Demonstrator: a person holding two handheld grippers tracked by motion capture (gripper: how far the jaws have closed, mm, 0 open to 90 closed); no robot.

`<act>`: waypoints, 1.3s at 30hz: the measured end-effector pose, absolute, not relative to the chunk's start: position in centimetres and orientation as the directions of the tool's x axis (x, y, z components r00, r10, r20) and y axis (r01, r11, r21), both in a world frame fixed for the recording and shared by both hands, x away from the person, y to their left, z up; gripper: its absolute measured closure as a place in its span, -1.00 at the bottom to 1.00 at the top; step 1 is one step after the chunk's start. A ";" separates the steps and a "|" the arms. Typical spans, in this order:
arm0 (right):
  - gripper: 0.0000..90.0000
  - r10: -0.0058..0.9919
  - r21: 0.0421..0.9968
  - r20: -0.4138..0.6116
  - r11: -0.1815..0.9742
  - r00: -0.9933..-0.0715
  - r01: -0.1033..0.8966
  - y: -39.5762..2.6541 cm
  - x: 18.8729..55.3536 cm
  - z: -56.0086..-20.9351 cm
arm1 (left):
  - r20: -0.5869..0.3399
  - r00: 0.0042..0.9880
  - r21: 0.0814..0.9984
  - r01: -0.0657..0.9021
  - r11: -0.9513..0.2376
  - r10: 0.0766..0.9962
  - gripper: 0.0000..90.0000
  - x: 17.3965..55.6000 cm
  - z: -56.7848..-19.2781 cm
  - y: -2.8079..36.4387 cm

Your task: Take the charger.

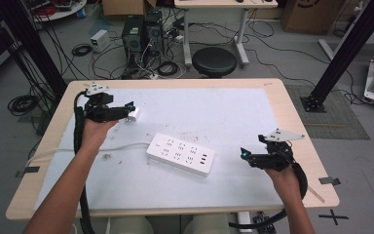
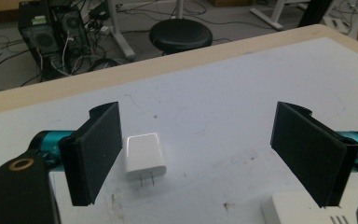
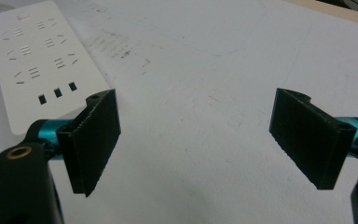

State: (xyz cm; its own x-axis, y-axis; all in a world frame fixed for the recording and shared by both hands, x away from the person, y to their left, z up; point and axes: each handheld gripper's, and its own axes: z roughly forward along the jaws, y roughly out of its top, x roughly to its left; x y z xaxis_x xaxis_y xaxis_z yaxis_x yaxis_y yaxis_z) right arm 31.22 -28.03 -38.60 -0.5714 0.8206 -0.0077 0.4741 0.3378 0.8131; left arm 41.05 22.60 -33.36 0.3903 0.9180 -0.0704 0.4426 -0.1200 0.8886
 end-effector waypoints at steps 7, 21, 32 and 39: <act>-0.63 0.823 0.810 -0.005 0.337 -0.568 0.480 -27.8 31.5 -38.6 | -0.076 0.361 0.872 0.476 -0.114 0.929 -0.63 43.0 -34.9 22.2; -0.63 0.823 0.808 -0.014 0.344 -0.568 0.478 -27.5 31.3 -38.6 | -0.068 0.312 0.800 0.585 -0.135 0.948 -0.63 47.0 -39.6 22.1; -0.63 0.821 0.801 -0.016 0.351 -0.570 0.484 -27.2 31.1 -38.8 | -0.108 0.276 0.771 0.629 -0.095 0.955 -0.63 48.6 -42.4 22.7; -0.63 0.818 0.800 -0.020 0.358 -0.575 0.482 -27.1 31.0 -38.4 | -0.109 0.260 0.761 0.643 -0.088 0.959 -0.63 49.3 -43.6 22.9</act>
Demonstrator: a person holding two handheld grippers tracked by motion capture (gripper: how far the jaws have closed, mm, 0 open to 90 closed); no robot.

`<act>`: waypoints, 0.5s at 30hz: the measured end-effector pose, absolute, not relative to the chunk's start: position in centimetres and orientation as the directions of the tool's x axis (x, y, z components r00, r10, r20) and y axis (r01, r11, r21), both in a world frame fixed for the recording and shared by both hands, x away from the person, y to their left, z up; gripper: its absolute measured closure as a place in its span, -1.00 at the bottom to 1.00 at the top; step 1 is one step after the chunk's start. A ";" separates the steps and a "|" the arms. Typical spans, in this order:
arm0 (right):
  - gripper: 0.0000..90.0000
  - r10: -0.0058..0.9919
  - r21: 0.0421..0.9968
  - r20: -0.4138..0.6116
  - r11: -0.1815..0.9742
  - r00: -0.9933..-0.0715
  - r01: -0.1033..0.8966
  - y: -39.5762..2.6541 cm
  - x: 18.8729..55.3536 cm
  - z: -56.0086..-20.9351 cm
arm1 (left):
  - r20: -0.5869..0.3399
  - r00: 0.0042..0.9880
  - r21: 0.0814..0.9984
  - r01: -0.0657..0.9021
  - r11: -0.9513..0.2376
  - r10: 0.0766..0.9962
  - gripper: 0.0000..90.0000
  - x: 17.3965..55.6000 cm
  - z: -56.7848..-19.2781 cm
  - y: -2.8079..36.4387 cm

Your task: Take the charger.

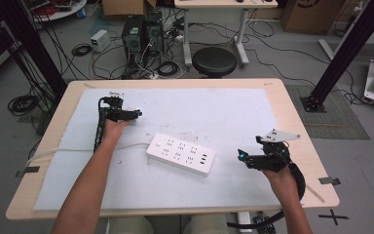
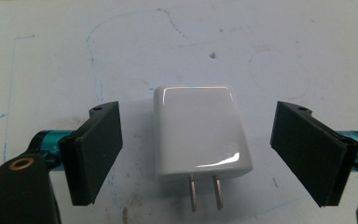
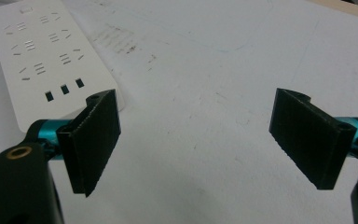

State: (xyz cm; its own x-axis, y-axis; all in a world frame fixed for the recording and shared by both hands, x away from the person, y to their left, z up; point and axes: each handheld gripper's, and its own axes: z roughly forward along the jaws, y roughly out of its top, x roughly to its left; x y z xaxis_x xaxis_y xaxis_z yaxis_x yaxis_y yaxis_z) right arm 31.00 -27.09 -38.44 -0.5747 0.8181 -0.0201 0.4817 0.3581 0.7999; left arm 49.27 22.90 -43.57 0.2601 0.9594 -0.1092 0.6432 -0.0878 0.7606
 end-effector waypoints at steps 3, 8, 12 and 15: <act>-0.63 0.819 0.799 -0.018 0.357 -0.574 0.484 -27.1 31.0 -38.4 | -0.102 0.256 0.755 0.650 -0.093 0.961 -0.61 49.4 -43.8 22.9; -0.63 0.822 0.796 -0.017 0.356 -0.570 0.490 -27.1 31.0 -38.5 | -0.098 0.243 0.735 0.671 -0.094 0.965 -0.59 49.6 -44.5 22.9; -0.63 0.826 0.795 -0.012 0.350 -0.564 0.495 -27.1 31.0 -38.6 | -0.095 0.244 0.732 0.674 -0.098 0.965 -0.56 49.7 -44.8 22.9; -0.63 0.823 0.796 -0.017 0.355 -0.568 0.490 -27.2 31.1 -38.6 | -0.081 0.247 0.731 0.673 -0.111 0.966 -0.56 49.7 -44.8 22.9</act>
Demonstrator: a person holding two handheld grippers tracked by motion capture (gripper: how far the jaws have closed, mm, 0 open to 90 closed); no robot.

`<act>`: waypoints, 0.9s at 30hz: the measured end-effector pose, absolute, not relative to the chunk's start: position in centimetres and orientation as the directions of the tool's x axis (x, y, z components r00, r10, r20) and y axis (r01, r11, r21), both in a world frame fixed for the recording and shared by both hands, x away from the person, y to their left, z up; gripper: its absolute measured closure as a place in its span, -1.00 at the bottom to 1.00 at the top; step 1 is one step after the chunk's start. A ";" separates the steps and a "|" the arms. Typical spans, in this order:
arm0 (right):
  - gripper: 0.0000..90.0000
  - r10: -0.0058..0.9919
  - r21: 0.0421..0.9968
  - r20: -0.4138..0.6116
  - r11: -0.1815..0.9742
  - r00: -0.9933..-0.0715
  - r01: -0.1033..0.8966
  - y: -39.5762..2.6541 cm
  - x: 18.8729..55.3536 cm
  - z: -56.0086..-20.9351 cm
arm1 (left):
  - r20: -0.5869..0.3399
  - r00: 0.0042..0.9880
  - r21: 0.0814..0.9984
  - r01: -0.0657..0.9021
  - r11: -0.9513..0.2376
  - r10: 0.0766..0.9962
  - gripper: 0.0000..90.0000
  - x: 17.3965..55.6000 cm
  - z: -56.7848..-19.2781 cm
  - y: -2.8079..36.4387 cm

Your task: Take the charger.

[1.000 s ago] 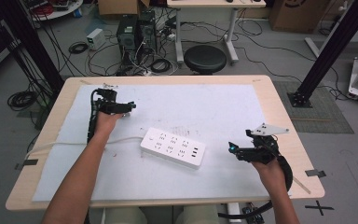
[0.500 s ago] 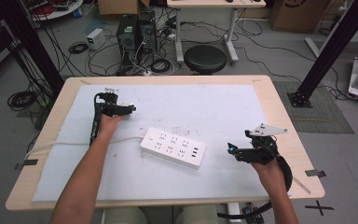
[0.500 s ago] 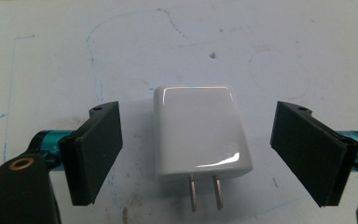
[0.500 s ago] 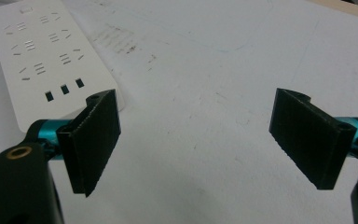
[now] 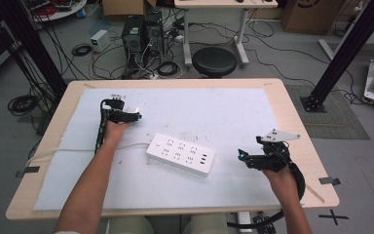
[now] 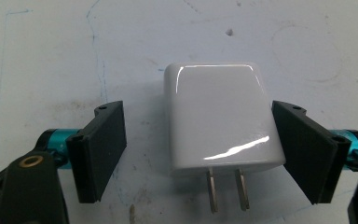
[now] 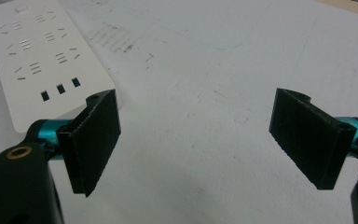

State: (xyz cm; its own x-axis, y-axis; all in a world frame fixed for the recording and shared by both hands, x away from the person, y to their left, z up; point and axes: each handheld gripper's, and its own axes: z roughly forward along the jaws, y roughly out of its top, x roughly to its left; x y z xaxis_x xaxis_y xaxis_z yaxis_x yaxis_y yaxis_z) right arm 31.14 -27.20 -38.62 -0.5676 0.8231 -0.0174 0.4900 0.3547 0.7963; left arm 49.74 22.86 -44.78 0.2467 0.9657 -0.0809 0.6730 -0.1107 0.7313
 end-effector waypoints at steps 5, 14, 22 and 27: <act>-0.63 0.824 0.799 -0.016 0.351 -0.566 0.489 -27.2 31.2 -38.6 | -0.070 0.257 0.737 0.665 -0.123 0.964 -0.51 49.7 -44.7 22.7; -0.63 0.827 0.796 -0.009 0.347 -0.563 0.496 -27.4 31.3 -38.8 | -0.069 0.270 0.734 0.665 -0.134 0.960 -0.07 49.5 -44.5 22.5; -0.63 0.830 0.796 -0.008 0.343 -0.558 0.499 -27.5 31.4 -38.7 | -0.072 0.293 0.737 0.660 -0.147 0.953 -0.06 49.0 -43.9 22.5; -0.63 0.827 0.792 -0.005 0.346 -0.562 0.503 -27.3 31.4 -38.8 | -0.073 0.322 0.763 0.627 -0.154 0.944 -0.06 48.0 -43.0 22.6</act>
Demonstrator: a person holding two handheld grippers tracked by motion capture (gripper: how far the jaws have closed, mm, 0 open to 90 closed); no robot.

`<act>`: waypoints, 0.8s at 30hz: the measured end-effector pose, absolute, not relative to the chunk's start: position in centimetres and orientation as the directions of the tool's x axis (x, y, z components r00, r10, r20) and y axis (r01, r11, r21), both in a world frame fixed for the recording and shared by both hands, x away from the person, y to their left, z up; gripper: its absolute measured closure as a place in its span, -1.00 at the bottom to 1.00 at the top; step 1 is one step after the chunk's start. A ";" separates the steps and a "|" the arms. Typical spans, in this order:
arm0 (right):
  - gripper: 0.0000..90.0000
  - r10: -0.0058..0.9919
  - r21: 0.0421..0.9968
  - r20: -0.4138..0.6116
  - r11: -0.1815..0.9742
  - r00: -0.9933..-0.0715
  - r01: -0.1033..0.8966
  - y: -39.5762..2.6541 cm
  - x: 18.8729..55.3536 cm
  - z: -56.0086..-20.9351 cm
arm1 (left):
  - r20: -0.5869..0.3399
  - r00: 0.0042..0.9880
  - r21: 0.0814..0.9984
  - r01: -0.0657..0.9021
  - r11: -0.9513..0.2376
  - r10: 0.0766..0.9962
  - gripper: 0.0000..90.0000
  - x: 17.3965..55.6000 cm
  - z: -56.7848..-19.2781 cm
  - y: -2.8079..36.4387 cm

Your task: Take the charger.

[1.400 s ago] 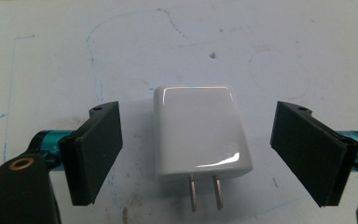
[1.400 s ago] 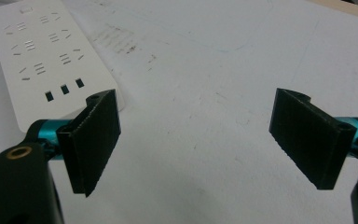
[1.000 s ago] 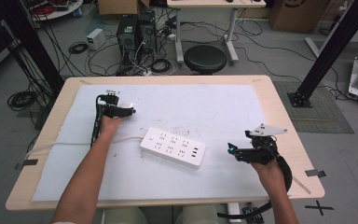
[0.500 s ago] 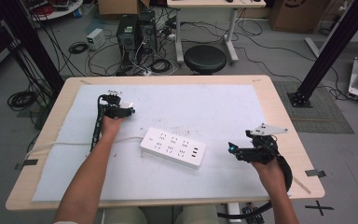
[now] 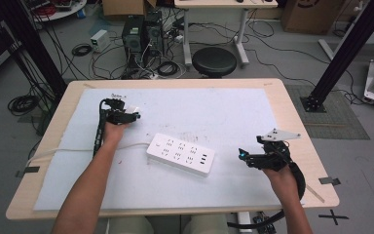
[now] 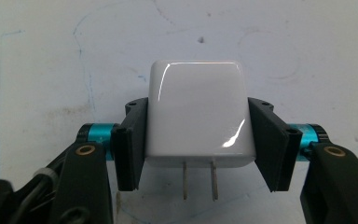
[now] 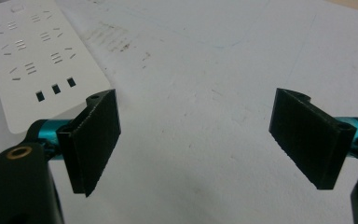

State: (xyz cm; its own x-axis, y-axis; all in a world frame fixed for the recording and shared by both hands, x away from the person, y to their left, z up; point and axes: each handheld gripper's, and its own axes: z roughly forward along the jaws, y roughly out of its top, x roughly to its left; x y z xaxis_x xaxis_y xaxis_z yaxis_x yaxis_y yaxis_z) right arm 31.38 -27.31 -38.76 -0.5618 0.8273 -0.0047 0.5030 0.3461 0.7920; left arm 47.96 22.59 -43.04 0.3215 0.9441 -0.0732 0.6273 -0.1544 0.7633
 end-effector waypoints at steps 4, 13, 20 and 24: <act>-0.63 0.824 0.793 -0.006 0.349 -0.567 0.499 -27.1 31.2 -38.7 | -0.079 0.349 0.794 0.588 -0.153 0.934 -0.06 46.9 -42.0 22.7; -0.63 0.813 0.796 -0.009 0.358 -0.582 0.488 -26.6 31.1 -39.0 | -0.100 0.413 0.864 0.487 -0.126 0.905 -0.06 43.6 -40.4 23.5; -0.63 0.810 0.792 -0.004 0.360 -0.586 0.493 -26.3 31.3 -38.9 | -0.141 0.446 0.903 0.424 -0.070 0.884 -0.06 40.8 -39.1 24.5; -0.63 0.806 0.790 -0.014 0.372 -0.592 0.487 -26.1 31.2 -38.8 | -0.139 0.486 0.920 0.386 -0.070 0.863 -0.06 39.2 -38.1 24.5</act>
